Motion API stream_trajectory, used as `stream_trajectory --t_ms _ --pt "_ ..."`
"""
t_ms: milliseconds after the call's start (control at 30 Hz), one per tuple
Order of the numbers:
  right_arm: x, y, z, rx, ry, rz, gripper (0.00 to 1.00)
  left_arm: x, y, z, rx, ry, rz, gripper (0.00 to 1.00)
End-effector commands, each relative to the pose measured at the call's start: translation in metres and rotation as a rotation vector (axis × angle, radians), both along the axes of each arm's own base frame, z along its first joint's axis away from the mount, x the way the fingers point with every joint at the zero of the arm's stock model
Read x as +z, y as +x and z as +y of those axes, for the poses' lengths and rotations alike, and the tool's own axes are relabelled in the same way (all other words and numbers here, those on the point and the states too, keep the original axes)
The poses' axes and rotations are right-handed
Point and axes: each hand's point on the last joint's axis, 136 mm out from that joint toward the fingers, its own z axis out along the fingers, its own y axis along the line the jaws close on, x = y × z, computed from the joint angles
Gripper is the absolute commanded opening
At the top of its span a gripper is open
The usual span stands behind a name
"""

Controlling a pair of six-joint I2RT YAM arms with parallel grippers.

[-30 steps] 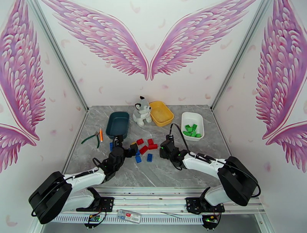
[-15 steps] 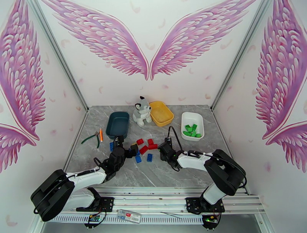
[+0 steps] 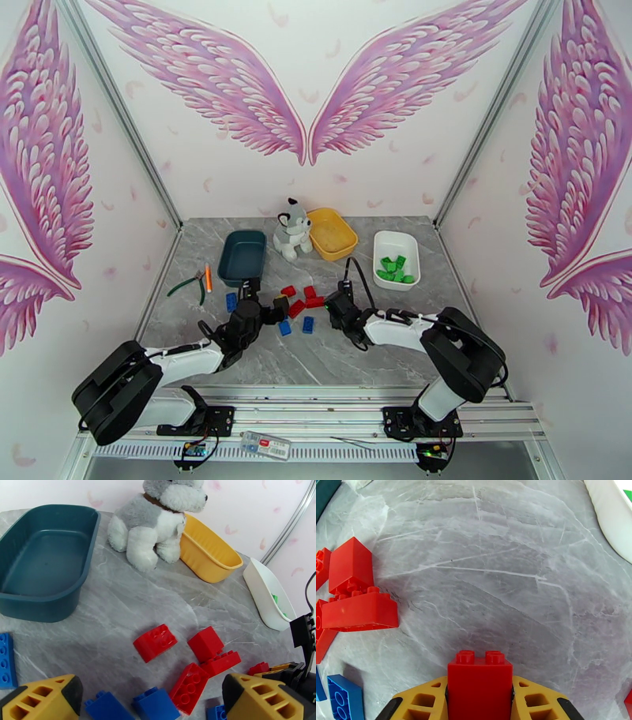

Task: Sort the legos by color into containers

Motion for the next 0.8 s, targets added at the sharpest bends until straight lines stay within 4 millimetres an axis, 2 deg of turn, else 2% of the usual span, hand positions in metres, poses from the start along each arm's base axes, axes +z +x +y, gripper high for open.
stream_trajectory --t_ms 0,167,300,467,600,767 --pt "0.028 0.01 0.014 0.019 0.052 -0.061 0.29 0.018 0.014 -0.012 -0.036 -0.066 -0.015 0.99" --pt "0.053 0.019 0.03 0.06 0.111 -0.099 0.28 0.033 0.03 -0.019 -0.05 -0.086 -0.027 0.99" --pt "0.082 0.04 0.039 0.066 0.124 -0.152 0.28 0.039 0.044 -0.029 -0.071 -0.099 -0.026 0.99" --pt "0.11 0.086 0.038 0.024 0.168 -0.193 0.25 0.041 0.065 -0.049 -0.117 -0.115 -0.015 0.99" --pt "0.125 0.129 0.033 -0.005 0.221 -0.196 0.25 0.044 0.08 -0.062 -0.139 -0.119 -0.012 0.99" --pt "0.129 0.186 0.023 -0.045 0.261 -0.187 0.26 0.048 0.082 -0.067 -0.145 -0.135 -0.018 0.99"
